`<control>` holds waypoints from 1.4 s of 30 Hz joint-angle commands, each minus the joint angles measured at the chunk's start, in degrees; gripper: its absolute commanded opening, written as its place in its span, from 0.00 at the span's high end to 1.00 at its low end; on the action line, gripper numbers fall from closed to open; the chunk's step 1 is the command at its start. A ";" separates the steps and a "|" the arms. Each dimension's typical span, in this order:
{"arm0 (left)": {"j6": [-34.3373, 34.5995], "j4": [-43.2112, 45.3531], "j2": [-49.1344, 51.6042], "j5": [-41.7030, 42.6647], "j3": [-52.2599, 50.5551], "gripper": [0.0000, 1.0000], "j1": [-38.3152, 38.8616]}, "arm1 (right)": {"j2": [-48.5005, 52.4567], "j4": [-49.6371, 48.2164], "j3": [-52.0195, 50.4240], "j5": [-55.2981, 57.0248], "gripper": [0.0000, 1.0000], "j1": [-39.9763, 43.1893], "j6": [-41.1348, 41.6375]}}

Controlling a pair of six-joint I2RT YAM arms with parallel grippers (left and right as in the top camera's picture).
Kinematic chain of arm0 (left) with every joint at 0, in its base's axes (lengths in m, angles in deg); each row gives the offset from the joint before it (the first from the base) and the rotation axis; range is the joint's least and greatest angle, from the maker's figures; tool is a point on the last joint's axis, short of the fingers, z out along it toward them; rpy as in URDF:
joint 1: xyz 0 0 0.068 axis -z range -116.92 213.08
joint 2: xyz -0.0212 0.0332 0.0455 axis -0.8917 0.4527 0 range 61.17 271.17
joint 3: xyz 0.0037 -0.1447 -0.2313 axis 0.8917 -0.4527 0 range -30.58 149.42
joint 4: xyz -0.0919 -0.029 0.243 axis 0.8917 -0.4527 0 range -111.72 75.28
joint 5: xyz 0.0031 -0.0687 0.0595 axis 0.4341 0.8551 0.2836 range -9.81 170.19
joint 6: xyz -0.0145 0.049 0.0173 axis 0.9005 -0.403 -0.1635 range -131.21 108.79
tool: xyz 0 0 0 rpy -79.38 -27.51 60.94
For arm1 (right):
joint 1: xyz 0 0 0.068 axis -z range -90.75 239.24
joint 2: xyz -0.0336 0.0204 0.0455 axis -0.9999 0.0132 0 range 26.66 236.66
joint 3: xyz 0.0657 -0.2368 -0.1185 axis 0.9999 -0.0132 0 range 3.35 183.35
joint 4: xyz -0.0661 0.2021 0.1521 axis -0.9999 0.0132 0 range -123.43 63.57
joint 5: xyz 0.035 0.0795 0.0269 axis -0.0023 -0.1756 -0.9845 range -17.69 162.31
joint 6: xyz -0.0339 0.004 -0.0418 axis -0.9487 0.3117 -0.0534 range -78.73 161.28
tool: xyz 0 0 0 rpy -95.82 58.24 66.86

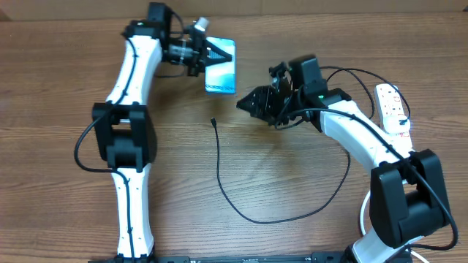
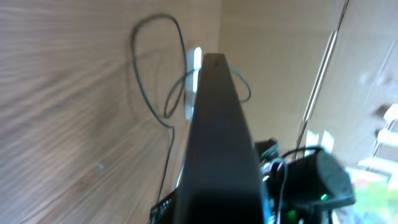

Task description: Plug charger to phone and switch on socket

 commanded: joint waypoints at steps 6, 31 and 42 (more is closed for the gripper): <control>1.31 -2.49 -1.38 0.46 0.92 0.96 -6.88 | -0.33 0.33 0.04 25.81 0.60 -9.53 -4.33; -3.19 -7.15 -1.38 0.02 0.92 0.96 -8.83 | 11.76 -15.39 0.04 45.24 0.67 -24.00 -16.09; -3.41 -7.30 -1.38 -0.04 0.92 0.96 -8.70 | 15.82 -16.52 0.07 44.72 0.78 -23.54 -16.46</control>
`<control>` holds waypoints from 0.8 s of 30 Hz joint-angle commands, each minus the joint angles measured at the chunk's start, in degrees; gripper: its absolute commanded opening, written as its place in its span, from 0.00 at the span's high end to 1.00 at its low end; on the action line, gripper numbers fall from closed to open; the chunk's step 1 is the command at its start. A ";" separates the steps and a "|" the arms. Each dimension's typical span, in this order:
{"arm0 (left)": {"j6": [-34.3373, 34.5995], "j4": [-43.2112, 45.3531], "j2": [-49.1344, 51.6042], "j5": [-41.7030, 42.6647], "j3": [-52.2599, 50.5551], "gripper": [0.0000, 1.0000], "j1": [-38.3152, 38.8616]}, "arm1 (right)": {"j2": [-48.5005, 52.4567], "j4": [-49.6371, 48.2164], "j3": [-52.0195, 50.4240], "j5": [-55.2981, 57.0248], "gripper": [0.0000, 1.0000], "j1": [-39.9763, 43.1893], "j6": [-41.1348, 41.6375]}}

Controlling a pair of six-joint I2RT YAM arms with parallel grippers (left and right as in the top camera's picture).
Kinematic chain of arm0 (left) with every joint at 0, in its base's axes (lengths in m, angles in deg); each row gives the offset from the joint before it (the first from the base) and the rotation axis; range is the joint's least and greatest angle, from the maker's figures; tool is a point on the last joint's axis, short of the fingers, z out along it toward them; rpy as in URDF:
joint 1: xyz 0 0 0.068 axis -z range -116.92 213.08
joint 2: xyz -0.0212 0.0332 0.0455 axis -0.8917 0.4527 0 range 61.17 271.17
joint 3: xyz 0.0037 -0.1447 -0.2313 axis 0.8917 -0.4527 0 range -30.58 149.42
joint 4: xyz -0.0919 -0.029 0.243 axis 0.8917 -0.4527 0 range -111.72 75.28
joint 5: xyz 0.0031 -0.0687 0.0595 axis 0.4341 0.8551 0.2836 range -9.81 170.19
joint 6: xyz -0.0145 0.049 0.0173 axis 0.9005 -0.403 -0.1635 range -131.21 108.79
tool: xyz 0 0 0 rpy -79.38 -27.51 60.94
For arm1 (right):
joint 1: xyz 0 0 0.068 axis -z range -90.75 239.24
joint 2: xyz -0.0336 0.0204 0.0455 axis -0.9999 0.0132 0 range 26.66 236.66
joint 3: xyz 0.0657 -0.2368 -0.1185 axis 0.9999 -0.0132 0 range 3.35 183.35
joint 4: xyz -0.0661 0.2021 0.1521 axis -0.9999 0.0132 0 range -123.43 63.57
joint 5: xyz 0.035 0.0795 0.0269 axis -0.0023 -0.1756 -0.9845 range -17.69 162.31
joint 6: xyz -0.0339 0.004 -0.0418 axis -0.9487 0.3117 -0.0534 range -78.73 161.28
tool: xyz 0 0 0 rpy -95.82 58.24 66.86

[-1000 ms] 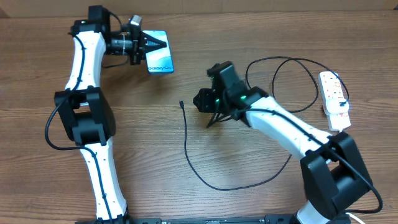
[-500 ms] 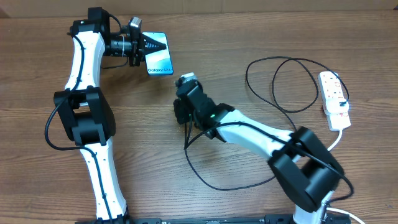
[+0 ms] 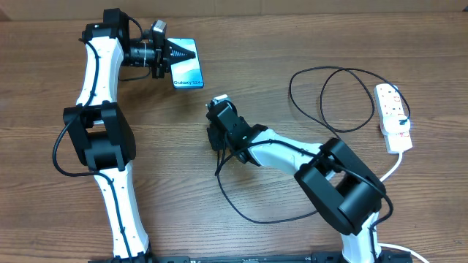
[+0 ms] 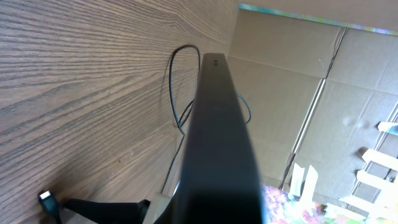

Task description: Plug charger to phone and switch on socket

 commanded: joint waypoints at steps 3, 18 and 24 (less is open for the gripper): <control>-1.53 -0.31 -1.38 1.73 0.92 0.96 0.28 | 0.90 -1.40 0.09 0.59 0.79 0.17 -0.39; -1.51 -0.83 -1.38 1.79 0.92 0.96 0.28 | 2.73 -5.18 0.09 1.07 0.82 0.61 -0.42; -1.51 -1.25 -1.38 1.79 0.92 0.96 0.26 | 2.64 -3.63 0.11 0.79 0.85 0.59 -0.39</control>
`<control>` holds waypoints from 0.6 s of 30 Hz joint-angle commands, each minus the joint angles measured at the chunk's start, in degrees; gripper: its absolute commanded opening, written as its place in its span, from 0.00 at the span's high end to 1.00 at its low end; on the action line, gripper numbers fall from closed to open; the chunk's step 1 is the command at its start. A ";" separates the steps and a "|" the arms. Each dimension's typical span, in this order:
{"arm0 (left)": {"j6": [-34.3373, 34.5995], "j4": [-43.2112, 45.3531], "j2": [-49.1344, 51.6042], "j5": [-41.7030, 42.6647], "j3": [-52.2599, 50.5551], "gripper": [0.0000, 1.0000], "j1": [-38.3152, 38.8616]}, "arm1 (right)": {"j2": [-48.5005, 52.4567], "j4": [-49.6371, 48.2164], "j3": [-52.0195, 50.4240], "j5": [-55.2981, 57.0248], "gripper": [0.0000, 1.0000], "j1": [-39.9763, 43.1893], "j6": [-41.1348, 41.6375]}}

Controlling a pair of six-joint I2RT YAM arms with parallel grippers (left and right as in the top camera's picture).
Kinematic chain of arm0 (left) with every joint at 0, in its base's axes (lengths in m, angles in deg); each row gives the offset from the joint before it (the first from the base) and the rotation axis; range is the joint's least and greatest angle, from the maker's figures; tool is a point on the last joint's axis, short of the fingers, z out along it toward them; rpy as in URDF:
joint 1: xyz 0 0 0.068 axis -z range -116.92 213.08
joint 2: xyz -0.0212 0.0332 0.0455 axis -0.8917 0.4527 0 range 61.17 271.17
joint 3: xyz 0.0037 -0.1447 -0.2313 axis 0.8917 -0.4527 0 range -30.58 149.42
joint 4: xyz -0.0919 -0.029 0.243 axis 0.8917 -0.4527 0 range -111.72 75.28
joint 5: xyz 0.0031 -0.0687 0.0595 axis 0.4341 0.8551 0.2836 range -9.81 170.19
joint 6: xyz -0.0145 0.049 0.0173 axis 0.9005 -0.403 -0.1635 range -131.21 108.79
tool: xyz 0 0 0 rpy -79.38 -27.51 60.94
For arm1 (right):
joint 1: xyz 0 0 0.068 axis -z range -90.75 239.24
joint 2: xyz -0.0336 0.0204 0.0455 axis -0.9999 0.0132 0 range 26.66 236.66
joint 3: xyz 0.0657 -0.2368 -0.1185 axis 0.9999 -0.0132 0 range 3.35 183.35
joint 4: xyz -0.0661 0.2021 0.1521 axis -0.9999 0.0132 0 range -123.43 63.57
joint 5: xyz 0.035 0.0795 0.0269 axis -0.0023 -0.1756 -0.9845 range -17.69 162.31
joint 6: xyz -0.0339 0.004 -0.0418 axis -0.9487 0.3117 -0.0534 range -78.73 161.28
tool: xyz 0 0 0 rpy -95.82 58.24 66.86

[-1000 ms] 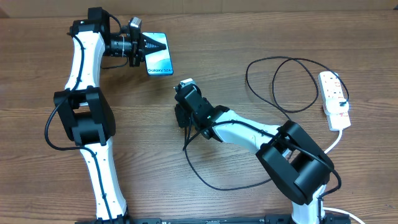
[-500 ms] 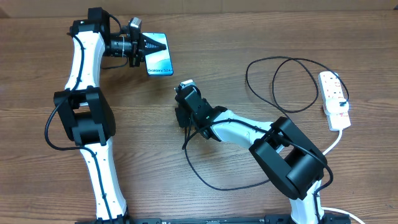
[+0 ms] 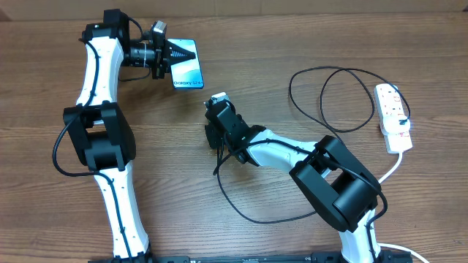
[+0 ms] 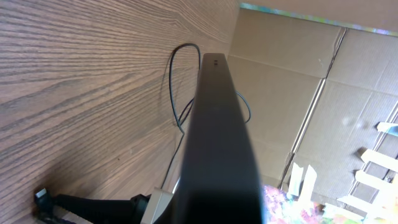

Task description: Plug charger to phone and switch on socket

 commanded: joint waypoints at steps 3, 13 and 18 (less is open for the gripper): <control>-1.38 -0.63 -1.38 1.79 0.92 0.96 0.26 | 0.17 3.32 0.11 -0.17 0.82 0.52 -0.20; -1.40 -0.61 -1.38 1.79 0.92 0.96 0.26 | -2.95 6.84 0.07 -0.68 0.92 0.79 -0.04; -1.40 -0.63 -1.38 1.79 0.92 0.96 0.26 | -3.17 7.17 0.17 0.33 0.96 0.85 -0.07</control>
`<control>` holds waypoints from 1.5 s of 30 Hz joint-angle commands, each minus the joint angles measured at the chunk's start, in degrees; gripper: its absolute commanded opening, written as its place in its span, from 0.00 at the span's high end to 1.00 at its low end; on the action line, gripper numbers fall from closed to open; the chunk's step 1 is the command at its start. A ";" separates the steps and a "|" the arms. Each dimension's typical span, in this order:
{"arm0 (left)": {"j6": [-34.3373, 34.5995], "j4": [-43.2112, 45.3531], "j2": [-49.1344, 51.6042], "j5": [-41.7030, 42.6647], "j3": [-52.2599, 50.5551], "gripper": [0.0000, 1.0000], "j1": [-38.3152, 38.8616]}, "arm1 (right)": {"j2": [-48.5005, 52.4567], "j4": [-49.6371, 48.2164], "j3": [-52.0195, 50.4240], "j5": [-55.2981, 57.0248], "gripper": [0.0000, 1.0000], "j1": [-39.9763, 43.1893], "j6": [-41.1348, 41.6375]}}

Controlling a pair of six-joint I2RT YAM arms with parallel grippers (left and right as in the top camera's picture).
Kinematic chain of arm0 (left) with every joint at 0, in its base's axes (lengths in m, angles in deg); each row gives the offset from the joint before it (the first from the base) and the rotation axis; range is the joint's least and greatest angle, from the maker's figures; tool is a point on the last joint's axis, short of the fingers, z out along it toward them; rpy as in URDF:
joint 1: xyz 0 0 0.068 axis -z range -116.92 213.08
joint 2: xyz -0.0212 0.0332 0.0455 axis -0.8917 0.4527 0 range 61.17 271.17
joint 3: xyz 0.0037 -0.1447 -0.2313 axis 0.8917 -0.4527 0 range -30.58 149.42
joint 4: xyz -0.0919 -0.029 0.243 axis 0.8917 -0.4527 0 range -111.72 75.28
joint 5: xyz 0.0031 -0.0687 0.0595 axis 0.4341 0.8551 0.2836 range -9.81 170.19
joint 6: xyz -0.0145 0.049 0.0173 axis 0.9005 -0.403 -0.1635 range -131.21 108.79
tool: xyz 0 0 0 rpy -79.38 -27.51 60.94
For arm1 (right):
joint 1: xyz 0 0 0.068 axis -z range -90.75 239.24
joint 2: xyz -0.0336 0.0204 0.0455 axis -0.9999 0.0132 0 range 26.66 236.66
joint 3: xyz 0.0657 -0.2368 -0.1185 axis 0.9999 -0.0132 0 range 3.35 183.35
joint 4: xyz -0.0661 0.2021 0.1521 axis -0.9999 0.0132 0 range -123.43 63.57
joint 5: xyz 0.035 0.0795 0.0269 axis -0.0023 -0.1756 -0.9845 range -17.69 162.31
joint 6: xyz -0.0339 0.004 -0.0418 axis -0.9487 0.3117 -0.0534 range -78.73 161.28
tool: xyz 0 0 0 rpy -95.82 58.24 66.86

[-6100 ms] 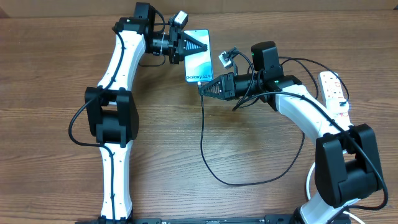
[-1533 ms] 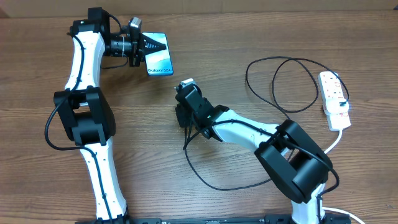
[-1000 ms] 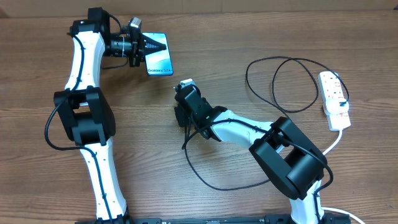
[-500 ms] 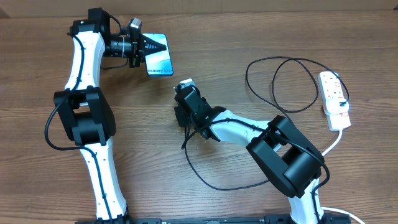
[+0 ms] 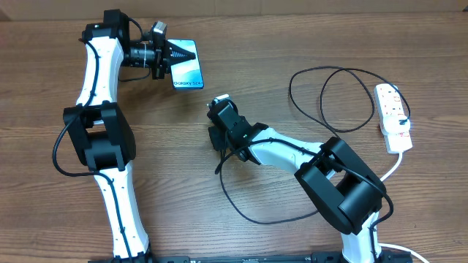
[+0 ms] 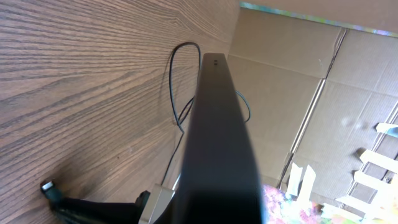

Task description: Plug charger to phone and switch on socket

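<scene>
My left gripper [image 5: 172, 55] is shut on the phone [image 5: 187, 71], which it holds at the back left with its blue screen up. In the left wrist view the phone [image 6: 217, 143] shows edge-on as a dark bar with its port end pointing away. My right gripper [image 5: 216, 140] is at the table's middle, shut on the charger plug [image 6: 47, 186], whose tip sticks out of the dark fingers [image 6: 87, 205]. The black charger cable [image 5: 241, 208] trails from there in a loop toward me. The plug is apart from the phone, below and to its right in the overhead view.
A white power strip [image 5: 393, 117] lies at the right edge of the wooden table [image 5: 66, 212]. A further loop of black cable [image 5: 329, 98] lies just left of it. Cardboard panels [image 6: 292, 93] stand beyond the table.
The plug in my right gripper sits slightly higher in the left wrist view, and the right wrist has shifted a little. The left gripper and the phone have not moved.
First my left gripper held the phone near the back centre, the right gripper hovered right of it, and the plug lay loose on the table. Then the phone was further left and the right gripper was down on the plug end. Both have held there since.
</scene>
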 commanded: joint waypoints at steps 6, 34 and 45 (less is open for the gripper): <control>-1.62 -0.22 -1.38 1.79 0.92 0.96 0.26 | -9.53 11.65 2.45 7.80 0.96 3.91 -0.17; -2.25 -0.15 -1.38 1.73 0.92 0.96 0.33 | -12.37 29.11 -1.70 -5.18 0.64 14.95 -6.60; -2.69 -0.17 -1.38 1.73 0.92 0.96 0.55 | -12.02 33.00 -2.54 -5.46 0.51 14.95 -6.10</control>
